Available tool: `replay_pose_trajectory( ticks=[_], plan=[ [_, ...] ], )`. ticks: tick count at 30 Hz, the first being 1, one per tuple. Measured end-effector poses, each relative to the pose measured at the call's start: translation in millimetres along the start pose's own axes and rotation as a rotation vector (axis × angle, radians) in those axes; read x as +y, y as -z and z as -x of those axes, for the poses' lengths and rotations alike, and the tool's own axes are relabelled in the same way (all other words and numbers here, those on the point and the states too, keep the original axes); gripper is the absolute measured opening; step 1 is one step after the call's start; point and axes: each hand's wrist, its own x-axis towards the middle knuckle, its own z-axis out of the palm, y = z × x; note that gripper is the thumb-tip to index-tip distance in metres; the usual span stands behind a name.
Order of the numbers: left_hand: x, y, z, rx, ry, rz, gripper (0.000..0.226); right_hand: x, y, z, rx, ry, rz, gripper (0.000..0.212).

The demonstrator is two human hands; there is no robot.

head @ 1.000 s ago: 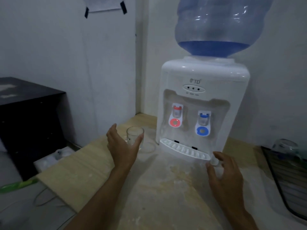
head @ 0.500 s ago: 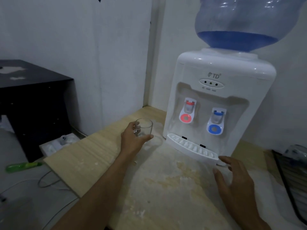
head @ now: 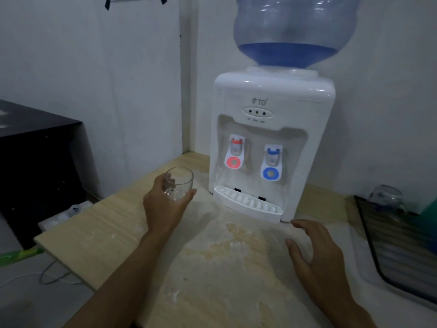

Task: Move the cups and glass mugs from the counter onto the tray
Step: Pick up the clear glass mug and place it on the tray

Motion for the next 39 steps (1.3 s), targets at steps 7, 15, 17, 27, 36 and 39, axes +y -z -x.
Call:
replay_pose_trajectory(
  ticks=[7, 15, 17, 27, 36, 39],
  plan=[
    [55.3, -11.3, 50.4, -0.069, -0.247, 0.168, 0.071, 7.5, 8.9, -0.6, 0.025, -0.023, -0.026, 0.029],
    [99.2, -33.7, 111.1, -0.359, -0.397, 0.287, 0.076, 8.7, 17.4, -5.6, 0.083, 0.007, -0.033, 0.028],
    [112.8, -44.8, 124.5, -0.423, -0.421, 0.319, 0.077, 11.8, 24.9, -8.3, 0.129, -0.01, -0.014, 0.028],
    [133.8, -95.7, 158.1, -0.588, -0.488, 0.34, 0.082, 42.1, 93.2, -19.4, 0.266, -0.068, 0.059, 0.023],
    [166.5, -120.4, 180.1, -0.675, -0.487, 0.427, 0.076, 72.8, 125.2, -9.2, 0.338, -0.468, -0.279, 0.025],
    [199.7, -132.7, 187.6, -0.653, -0.361, 0.538, 0.078, 70.2, 126.2, -5.1, 0.243, -0.609, -0.574, 0.031]
  ],
)
